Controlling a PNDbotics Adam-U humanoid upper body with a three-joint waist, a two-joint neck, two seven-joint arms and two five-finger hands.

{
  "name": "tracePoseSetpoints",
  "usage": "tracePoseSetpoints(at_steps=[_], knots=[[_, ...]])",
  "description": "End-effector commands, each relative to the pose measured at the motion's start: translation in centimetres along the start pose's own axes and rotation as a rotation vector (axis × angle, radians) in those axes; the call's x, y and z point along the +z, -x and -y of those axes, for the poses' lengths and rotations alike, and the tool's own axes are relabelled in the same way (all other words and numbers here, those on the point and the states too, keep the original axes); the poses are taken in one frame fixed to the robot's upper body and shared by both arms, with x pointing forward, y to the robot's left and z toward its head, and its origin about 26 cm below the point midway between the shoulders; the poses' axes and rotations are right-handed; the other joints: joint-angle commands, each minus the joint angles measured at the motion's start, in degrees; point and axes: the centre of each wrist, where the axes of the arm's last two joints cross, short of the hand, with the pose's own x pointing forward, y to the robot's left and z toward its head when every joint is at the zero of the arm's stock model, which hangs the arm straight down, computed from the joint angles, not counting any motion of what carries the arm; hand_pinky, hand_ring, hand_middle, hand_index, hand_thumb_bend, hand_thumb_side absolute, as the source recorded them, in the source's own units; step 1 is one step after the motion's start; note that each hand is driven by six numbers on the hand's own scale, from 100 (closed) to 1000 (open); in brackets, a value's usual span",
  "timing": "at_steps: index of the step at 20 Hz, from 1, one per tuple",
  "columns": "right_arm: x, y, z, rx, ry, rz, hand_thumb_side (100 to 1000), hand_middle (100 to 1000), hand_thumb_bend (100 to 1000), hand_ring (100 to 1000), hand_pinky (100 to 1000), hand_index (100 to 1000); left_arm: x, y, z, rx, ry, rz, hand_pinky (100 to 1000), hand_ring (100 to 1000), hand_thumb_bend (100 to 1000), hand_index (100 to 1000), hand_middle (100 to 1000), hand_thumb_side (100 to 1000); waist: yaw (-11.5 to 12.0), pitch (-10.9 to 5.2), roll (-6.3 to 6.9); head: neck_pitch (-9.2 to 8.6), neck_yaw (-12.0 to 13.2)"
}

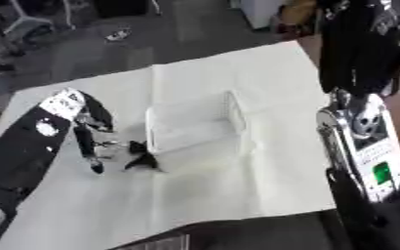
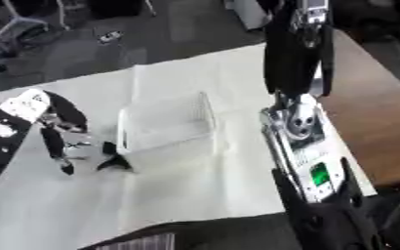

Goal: Pick up objects on the table and place them in the box.

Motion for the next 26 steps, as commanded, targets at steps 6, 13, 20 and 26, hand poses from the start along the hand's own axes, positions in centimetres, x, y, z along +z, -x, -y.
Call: tracePoseSetpoints(at_steps=[6,13,20,26], knots=[[-0.6,-0.6,-0.2,-0.014,0.005,0.033,1000,660,296,588,538,829,0.3,0.4,0.5,-0.146,0.172,0.135,989,855,553,978,923,845,-0.1,-0.60,-0.28,0.19,0.6],[-0.7,-0.7,-0.2,-0.016,0.005,0.035,1000,660,293,587,538,829,-0.2,-0.2,0.3,-0.191,0.130,0.129,976,852,440,983,931,827,-0.2,-0.54,-0.28,0.07,0.7],[-0.7,-0.7,-0.3,-0.019,0.007,0.036,1000,660,290,587,538,829,-0.6,-0.6,0.6,-0.202,0.071,0.111,766,712,378,893,778,784,-0.4,-0.49,-0.25,-0.14,0.6],[-0.6,-0.7,-0.3,-0.018,0.007,0.034,1000,660,292,587,537,829,-0.9,-0.7,1.5,-0.169,0.052,0.113,576,535,227,711,586,761,-0.4,-0.55,-0.25,-0.08,0.6]])
